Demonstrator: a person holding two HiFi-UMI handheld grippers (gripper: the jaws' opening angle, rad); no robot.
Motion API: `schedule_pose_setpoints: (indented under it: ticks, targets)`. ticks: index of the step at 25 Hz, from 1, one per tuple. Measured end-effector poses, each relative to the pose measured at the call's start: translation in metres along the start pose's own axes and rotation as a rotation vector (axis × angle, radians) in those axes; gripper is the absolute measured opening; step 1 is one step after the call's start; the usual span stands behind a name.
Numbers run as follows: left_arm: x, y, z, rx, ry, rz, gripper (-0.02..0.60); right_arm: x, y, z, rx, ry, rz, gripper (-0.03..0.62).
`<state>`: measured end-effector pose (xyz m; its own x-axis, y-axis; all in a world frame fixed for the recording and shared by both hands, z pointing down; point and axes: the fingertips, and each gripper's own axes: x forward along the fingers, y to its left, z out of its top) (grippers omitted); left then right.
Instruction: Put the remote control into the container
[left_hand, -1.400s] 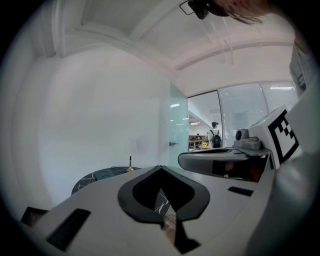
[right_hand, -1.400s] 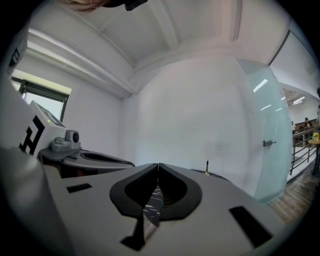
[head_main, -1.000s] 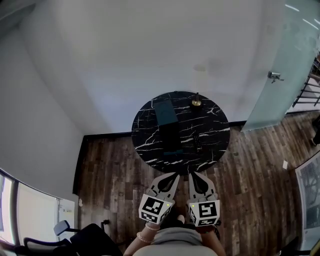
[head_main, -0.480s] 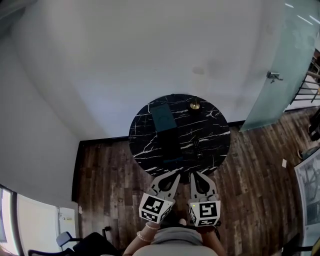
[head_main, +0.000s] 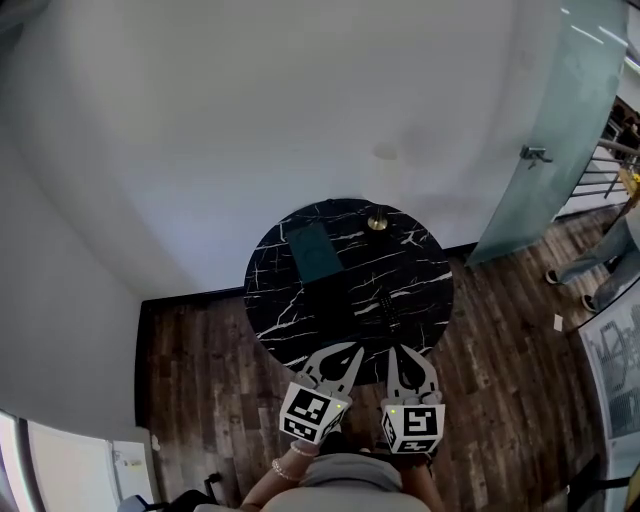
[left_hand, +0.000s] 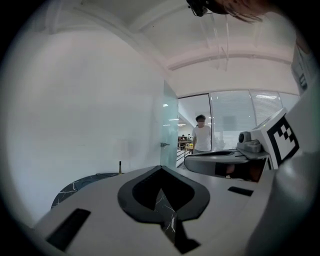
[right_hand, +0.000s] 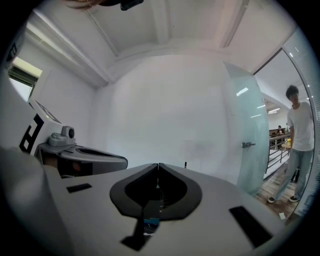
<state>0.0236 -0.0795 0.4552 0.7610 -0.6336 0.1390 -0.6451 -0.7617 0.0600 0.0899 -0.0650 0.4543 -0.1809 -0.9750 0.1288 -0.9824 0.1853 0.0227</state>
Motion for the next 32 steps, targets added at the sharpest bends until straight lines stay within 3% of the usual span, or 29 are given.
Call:
schedule_pose_setpoints:
  ticks: [8, 17, 32]
  targets:
    - [0.009, 0.034, 0.000, 0.020, -0.004, -0.044, 0.006, 0.025, -0.002, 0.000, 0.013, -0.002, -0.084, 0.012]
    - [0.014, 0.050, -0.008, -0.028, 0.013, -0.059, 0.006, 0.041, 0.003, -0.003, -0.007, 0.042, -0.088, 0.012]
    - [0.066, 0.087, 0.013, -0.044, -0.004, 0.073, 0.006, 0.108, -0.045, 0.021, -0.024, 0.014, 0.002, 0.012]
